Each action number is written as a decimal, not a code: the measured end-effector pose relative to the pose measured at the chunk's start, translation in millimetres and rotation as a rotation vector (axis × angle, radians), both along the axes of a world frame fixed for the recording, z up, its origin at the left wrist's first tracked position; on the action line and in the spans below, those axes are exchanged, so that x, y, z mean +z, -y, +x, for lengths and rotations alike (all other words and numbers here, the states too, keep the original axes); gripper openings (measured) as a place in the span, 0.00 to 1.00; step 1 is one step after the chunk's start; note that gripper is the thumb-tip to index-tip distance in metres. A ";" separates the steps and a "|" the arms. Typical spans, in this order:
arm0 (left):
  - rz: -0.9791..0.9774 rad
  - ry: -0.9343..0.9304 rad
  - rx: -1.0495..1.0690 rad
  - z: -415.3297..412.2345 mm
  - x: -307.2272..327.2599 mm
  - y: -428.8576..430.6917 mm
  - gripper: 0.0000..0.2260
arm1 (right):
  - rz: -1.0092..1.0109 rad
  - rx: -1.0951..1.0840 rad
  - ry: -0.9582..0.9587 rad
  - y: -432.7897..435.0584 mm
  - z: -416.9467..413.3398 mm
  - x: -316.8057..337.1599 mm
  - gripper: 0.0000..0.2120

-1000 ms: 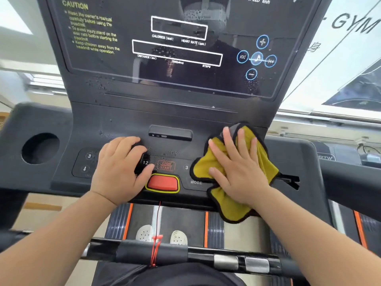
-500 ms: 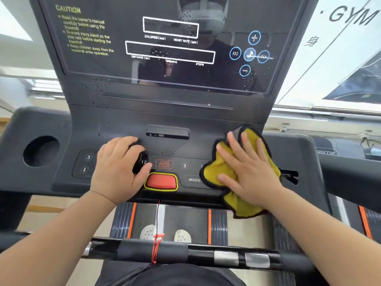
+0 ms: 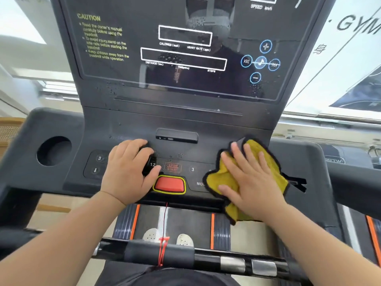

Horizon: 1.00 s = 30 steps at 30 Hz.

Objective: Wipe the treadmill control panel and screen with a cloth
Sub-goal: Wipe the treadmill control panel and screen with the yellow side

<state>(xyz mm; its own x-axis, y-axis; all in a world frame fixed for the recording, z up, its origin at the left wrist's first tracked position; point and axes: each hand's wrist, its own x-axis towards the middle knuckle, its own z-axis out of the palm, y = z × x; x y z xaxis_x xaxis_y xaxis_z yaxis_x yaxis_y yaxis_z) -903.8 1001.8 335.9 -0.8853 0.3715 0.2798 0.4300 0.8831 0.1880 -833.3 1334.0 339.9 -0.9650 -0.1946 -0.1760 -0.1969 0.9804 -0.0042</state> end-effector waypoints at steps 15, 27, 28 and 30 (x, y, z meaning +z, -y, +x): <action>0.127 -0.005 -0.114 -1.2 -1.8 11.6 0.20 | -0.002 -0.107 0.003 69.4 -5.1 -2.9 0.40; 0.223 0.089 -0.029 -24.1 17.7 99.9 0.22 | -0.117 -0.776 0.103 172.5 -48.7 10.6 0.50; 0.171 0.105 0.001 -29.7 17.4 114.9 0.23 | -0.112 -0.756 0.100 189.0 -49.6 9.2 0.51; 0.074 0.130 0.030 -38.9 16.2 141.5 0.25 | -0.089 -0.727 0.094 215.3 -48.8 6.8 0.51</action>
